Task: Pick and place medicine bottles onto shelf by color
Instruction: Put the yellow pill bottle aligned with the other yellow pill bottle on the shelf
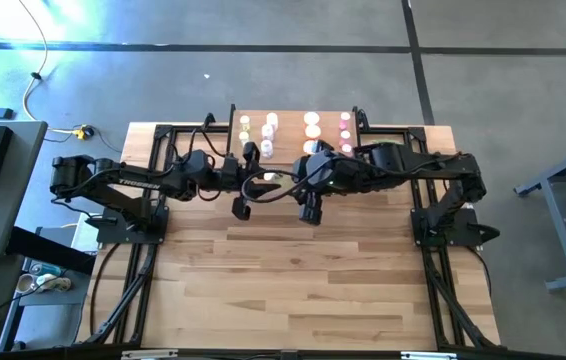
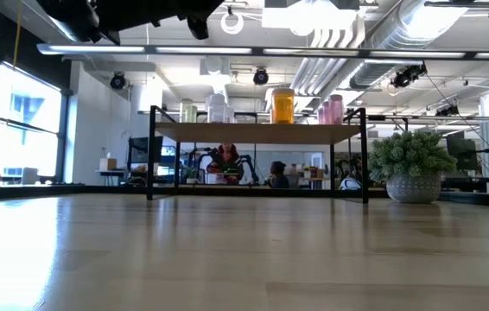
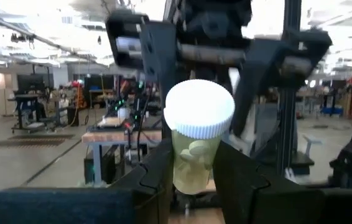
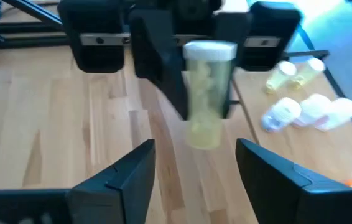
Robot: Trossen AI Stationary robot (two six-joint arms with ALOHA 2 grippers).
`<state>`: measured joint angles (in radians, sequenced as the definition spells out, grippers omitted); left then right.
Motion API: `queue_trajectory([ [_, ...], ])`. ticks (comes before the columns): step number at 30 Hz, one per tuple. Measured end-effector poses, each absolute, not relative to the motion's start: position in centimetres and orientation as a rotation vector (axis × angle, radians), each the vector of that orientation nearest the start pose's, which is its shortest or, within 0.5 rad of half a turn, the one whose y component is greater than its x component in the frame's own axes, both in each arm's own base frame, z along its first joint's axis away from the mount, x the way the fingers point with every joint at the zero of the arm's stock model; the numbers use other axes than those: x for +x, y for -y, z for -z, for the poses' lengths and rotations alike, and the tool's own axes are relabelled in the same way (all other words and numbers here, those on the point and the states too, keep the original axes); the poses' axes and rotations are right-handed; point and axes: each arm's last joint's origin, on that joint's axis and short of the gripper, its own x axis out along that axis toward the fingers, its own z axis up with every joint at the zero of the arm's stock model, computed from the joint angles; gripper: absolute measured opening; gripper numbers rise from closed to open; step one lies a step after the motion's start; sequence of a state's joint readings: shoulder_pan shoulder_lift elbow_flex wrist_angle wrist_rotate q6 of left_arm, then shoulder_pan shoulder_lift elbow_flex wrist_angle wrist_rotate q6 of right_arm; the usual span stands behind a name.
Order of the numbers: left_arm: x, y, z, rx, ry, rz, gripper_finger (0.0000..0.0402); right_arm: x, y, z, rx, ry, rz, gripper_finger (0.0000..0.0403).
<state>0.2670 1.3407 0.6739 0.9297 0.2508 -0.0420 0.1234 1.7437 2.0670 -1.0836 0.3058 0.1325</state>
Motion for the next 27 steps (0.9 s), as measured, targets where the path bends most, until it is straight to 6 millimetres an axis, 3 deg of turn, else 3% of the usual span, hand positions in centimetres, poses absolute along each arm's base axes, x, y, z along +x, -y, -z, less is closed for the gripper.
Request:
queue_trajectory([
  [5,27.5,-6.9,-27.4,0.040,0.184,-0.057,0.0088,33.1,-3.2,-44.2,-0.046,-0.733,0.239,0.0216],
  [13,27.8,-6.9,-25.9,0.025,0.024,-0.278,0.0088,31.1,-2.4,-45.7,-0.079,-0.691,0.330,0.0216],
  [27,27.0,-4.5,-22.9,-0.021,-0.105,-0.640,0.0088,30.6,-1.6,-45.9,-0.169,-0.712,0.371,0.0216],
])
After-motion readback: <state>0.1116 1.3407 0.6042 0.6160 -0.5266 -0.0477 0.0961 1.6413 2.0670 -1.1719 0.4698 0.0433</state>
